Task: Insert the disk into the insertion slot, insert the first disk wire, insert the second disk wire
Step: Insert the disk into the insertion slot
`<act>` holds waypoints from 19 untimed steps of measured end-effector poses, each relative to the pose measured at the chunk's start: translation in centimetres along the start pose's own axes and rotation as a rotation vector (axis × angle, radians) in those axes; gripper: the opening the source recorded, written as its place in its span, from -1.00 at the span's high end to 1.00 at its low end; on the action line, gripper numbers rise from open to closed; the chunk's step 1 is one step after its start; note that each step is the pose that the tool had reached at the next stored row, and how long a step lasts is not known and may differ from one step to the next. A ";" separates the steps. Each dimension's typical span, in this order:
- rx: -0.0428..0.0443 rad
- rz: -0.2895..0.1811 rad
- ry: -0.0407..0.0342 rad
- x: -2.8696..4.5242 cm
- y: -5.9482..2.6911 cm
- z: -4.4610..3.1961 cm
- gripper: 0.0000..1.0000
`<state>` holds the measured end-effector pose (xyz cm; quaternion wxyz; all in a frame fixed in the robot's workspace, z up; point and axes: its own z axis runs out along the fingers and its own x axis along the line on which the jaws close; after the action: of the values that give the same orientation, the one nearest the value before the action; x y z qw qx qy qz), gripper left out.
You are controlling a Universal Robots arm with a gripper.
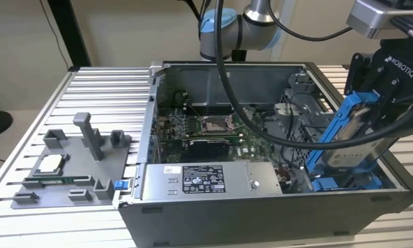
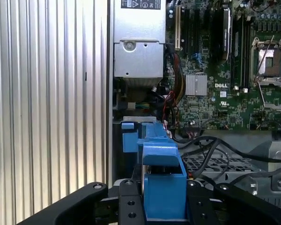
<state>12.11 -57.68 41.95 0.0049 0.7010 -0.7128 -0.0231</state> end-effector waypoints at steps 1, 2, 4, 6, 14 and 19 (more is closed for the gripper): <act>0.0000 0.000 -0.0004 0.00 -0.02 0.08 1.00; 0.0000 0.000 -0.0009 0.00 -0.04 0.14 1.00; 0.0002 -0.001 -0.0027 0.01 -0.08 0.28 1.00; 0.0002 -0.002 -0.0046 0.01 -0.12 0.42 1.00; 0.0000 -0.007 -0.0149 0.07 -0.30 0.77 1.00; -0.0001 -0.010 -0.0151 0.32 -0.33 0.90 1.00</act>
<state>12.40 -57.98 41.03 -0.0005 0.7043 -0.7094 -0.0284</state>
